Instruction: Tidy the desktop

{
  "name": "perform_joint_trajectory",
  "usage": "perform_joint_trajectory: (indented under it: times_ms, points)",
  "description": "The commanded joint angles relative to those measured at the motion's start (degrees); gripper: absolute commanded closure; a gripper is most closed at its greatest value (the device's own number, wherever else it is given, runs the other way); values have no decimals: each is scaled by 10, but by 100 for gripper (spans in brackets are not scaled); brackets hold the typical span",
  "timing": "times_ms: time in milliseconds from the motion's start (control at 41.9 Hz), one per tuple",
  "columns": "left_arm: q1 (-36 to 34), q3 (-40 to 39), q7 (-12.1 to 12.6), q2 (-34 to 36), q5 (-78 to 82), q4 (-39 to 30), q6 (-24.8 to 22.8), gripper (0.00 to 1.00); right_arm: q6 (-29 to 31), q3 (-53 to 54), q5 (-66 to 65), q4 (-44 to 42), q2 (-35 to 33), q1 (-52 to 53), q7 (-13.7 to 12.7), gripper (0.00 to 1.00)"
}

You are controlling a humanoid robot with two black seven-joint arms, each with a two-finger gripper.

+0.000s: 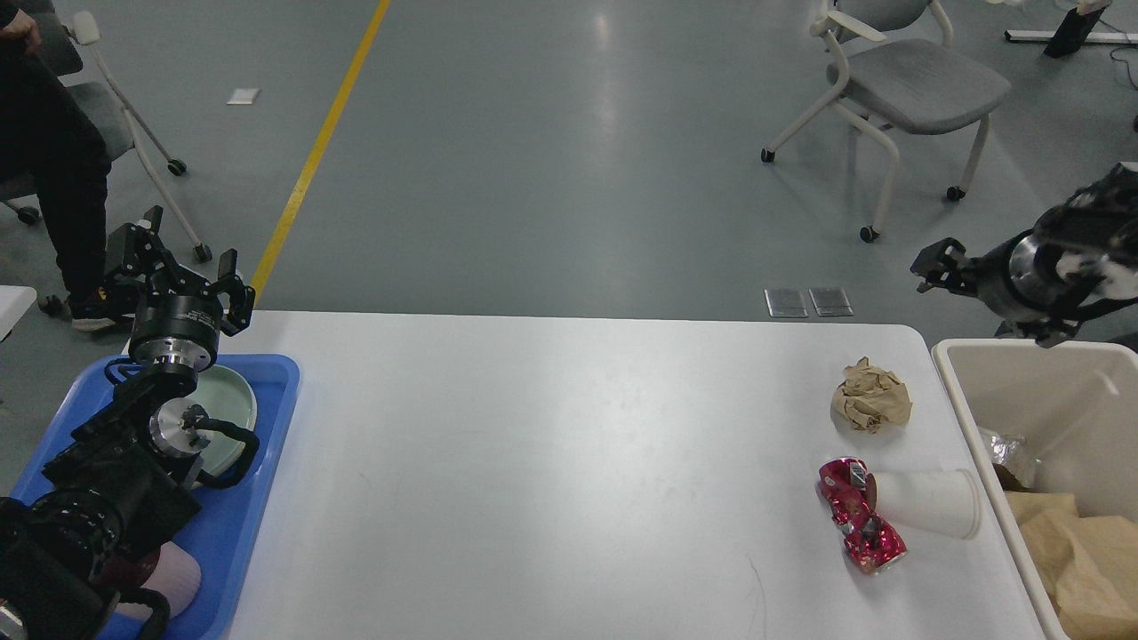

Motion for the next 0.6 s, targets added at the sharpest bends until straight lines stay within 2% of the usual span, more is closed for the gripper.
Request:
perform_joint_trajectory:
  times_ms: [0,215,382,573]
  points:
    - [0,0,0,0,0,0,0,3,-78,61,1,-65,29,-131,0,0]
    - [0,0,0,0,0,0,0,3,-97,143,1,-203,106,-258,-1,0]
    - [0,0,0,0,0,0,0,3,-97,150,0,-283,143,-293,-1,0]
    - [0,0,0,0,0,0,0,3,-97,150,0,-327,168,-318,0,0]
